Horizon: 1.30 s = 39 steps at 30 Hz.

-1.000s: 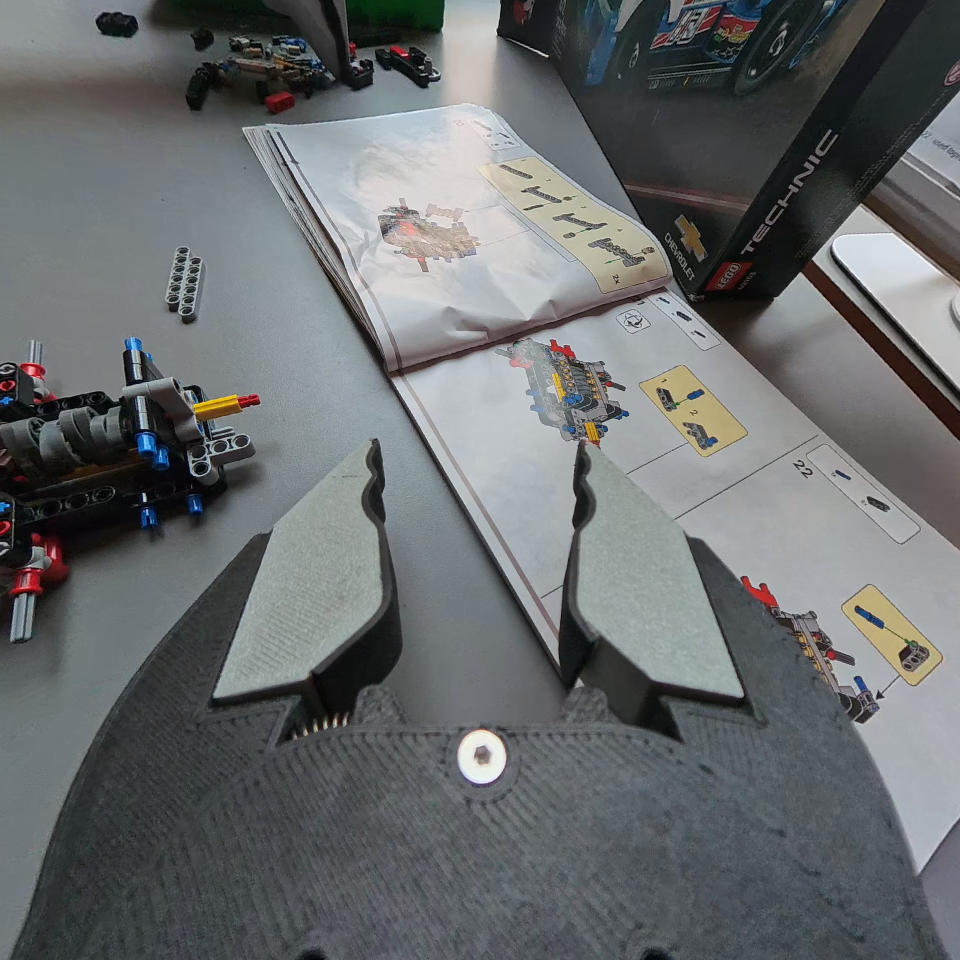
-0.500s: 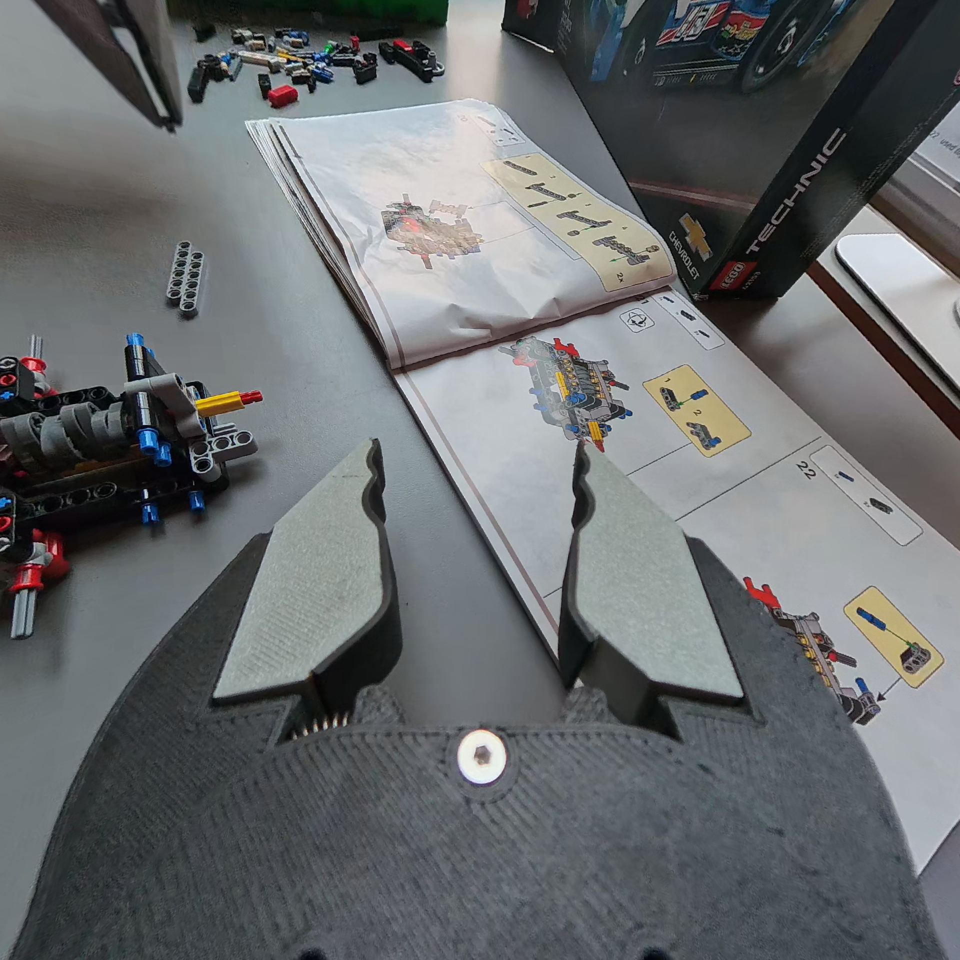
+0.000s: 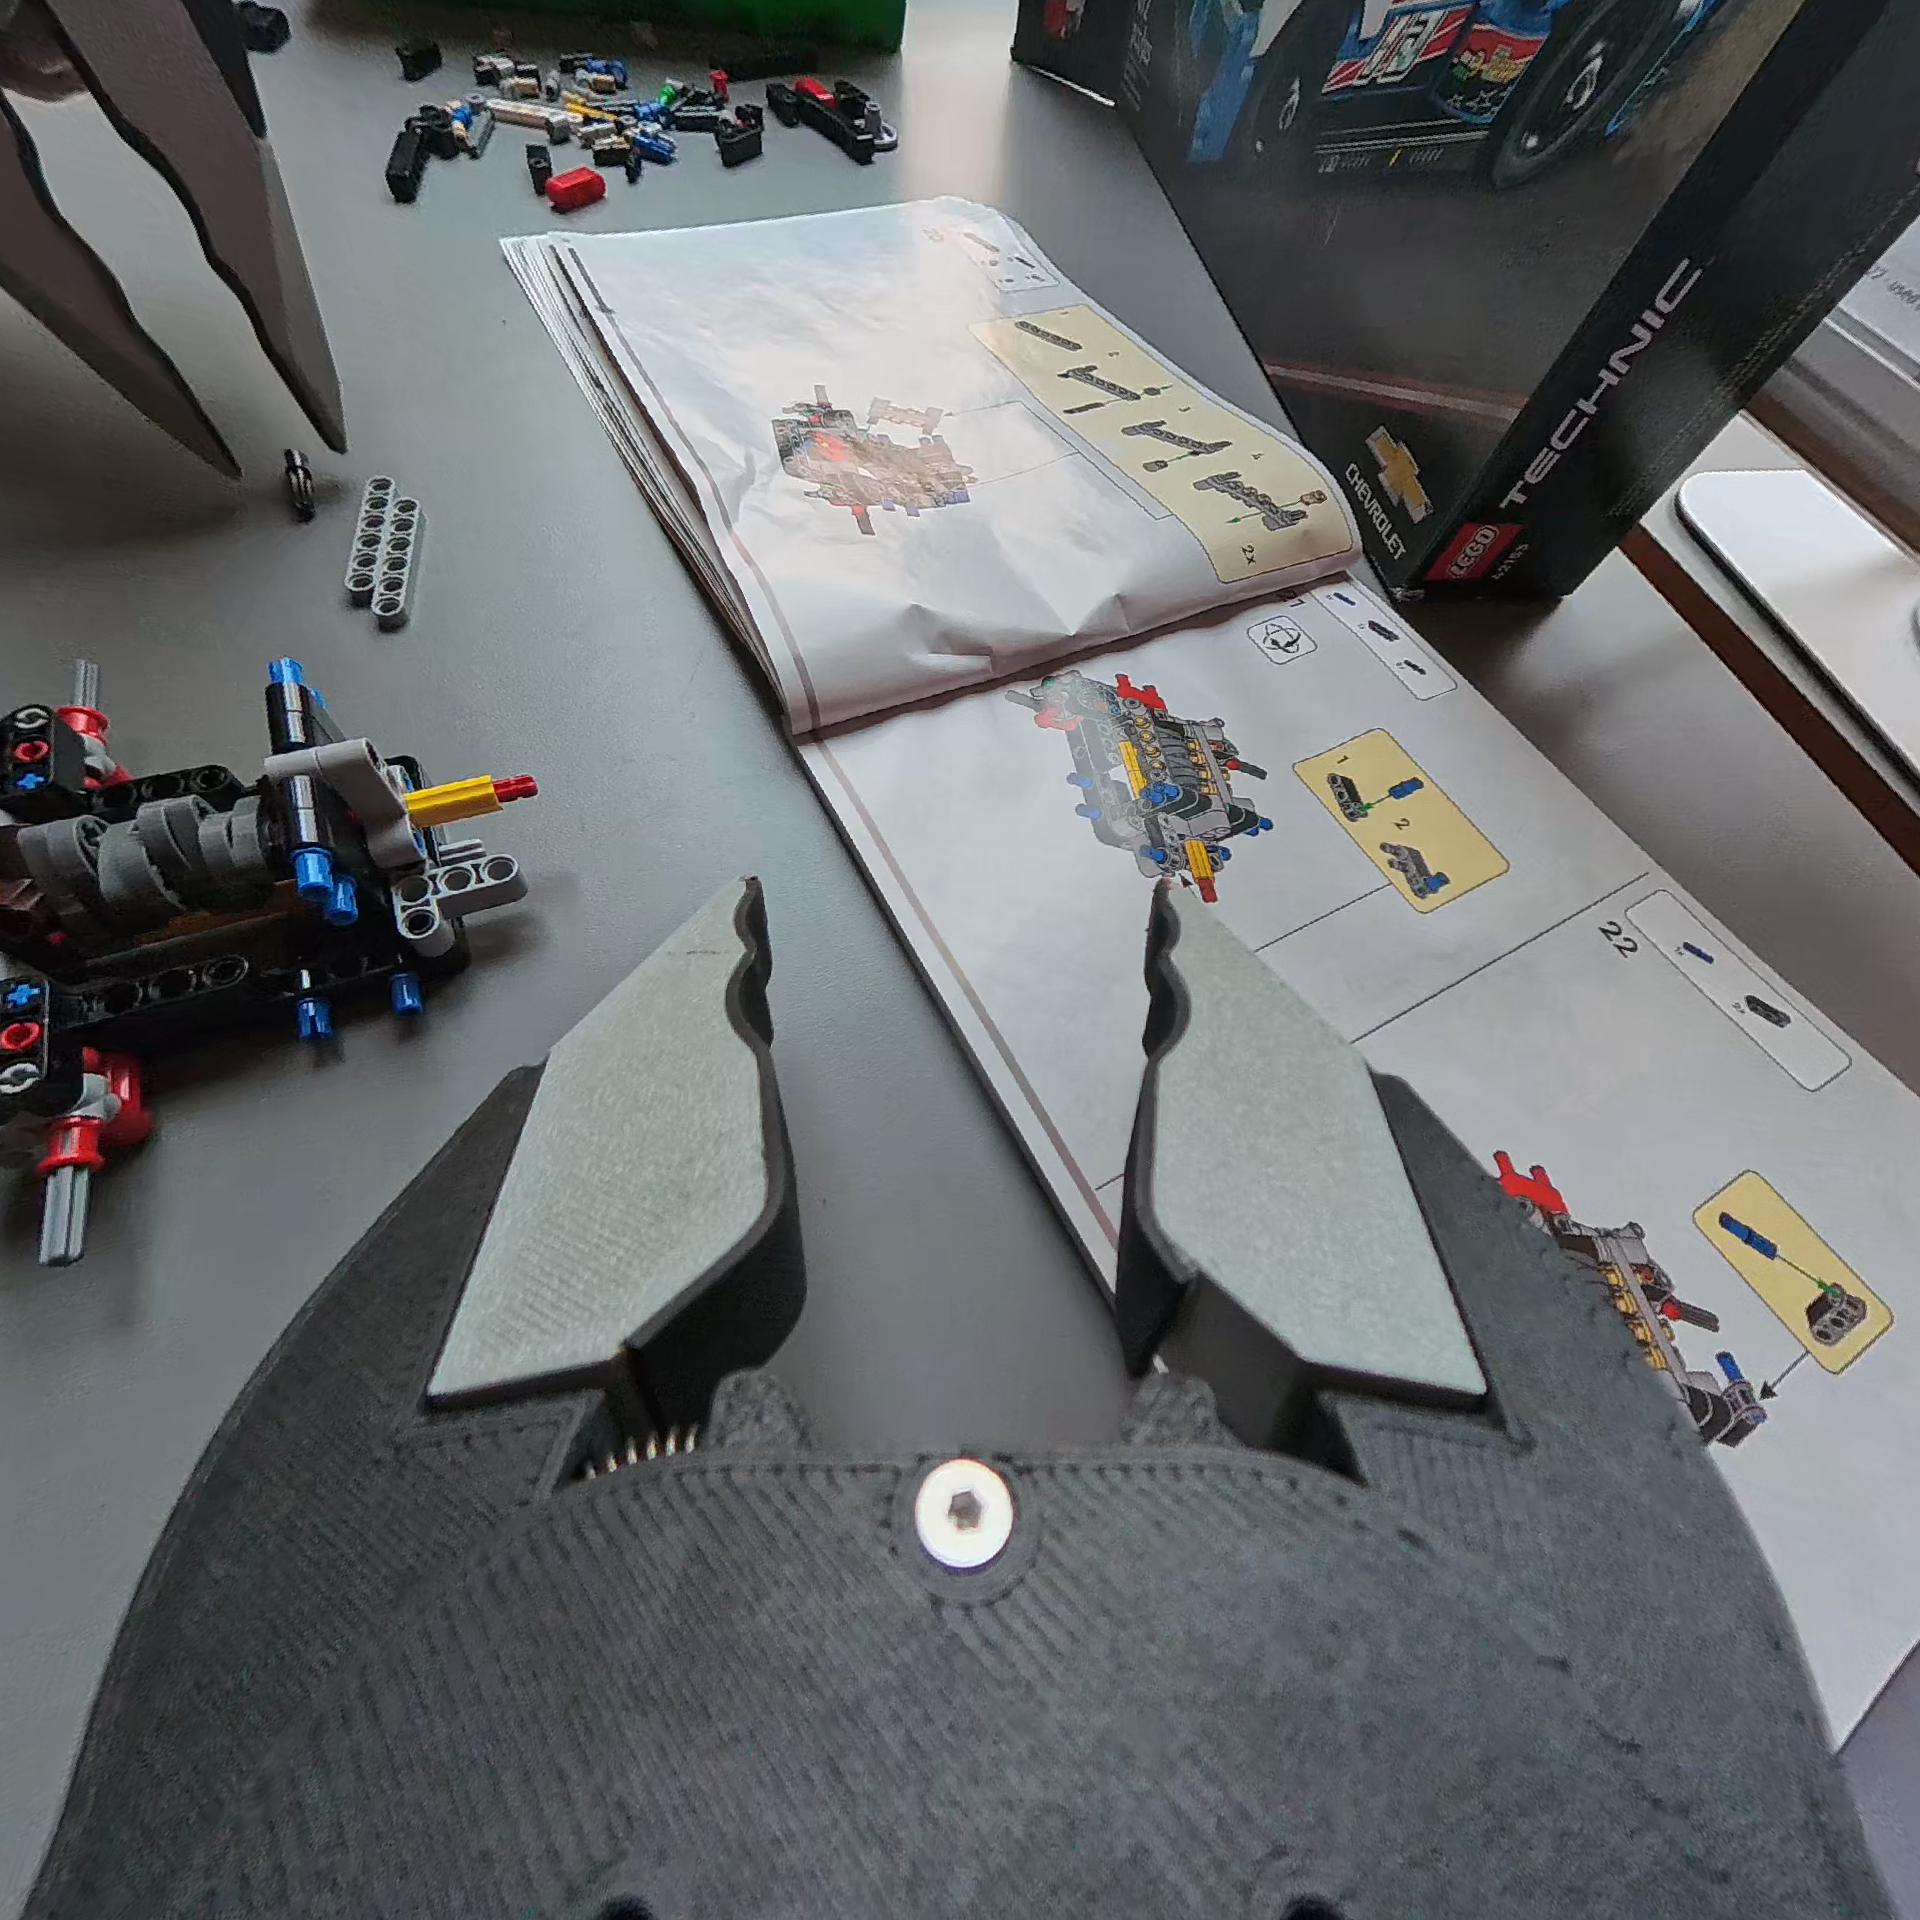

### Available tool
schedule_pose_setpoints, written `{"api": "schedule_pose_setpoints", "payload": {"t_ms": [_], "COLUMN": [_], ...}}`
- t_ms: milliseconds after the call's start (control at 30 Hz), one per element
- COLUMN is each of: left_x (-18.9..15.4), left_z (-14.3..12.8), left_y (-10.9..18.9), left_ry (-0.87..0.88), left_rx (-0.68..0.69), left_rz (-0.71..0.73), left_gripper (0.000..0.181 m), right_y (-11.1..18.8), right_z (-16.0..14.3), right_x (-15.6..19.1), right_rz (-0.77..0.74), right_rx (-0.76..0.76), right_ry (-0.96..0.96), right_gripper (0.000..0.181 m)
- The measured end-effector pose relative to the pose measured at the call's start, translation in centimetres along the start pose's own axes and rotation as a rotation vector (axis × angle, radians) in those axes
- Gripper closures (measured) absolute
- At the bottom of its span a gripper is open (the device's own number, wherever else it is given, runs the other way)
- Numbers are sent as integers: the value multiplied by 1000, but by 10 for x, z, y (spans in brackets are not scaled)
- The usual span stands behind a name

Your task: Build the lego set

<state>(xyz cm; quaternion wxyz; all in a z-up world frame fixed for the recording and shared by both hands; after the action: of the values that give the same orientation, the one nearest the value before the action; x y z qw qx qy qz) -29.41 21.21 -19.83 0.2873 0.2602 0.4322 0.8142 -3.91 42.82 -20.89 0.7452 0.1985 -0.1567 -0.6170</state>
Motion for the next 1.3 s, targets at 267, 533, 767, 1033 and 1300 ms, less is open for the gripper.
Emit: {"api": "schedule_pose_setpoints", "payload": {"t_ms": [267, 533, 767, 1033, 1300], "left_x": [47, 164, 201, 209, 212], "left_z": [-65, -112, -114, -116, -115], "left_y": [64, 91, 54, 30, 29], "left_ry": [219, 490, 608, 605, 586], "left_rx": [56, 273, 252, 365, 378], "left_rz": [189, 497, 370, 353, 336], "left_gripper": [168, 177, 181, 179, 180], "right_y": [0, -2, -2, -2, -2], "right_z": [0, -1, -1, -1, -1], "right_x": [2, 1, 0, 1, 1], "right_rz": [15, 14, 6, 16, 21], "right_rx": [9, 25, 24, 23, 27], "right_ry": [6, -5, -6, -5, -4], "right_gripper": [111, 109, 109, 110, 110]}}
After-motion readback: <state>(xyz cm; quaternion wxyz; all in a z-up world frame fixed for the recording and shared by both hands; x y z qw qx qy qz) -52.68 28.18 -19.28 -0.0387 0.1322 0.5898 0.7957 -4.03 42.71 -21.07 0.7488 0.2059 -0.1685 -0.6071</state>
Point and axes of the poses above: each gripper's, where its closed fingertips meet, y back along the fingers, z out of its top, x = y × z across the jaws, the point moved 10 cm from there along y, back along the fingers, and after that the axes turned 11 degrees about z, right-handed, at the moved point
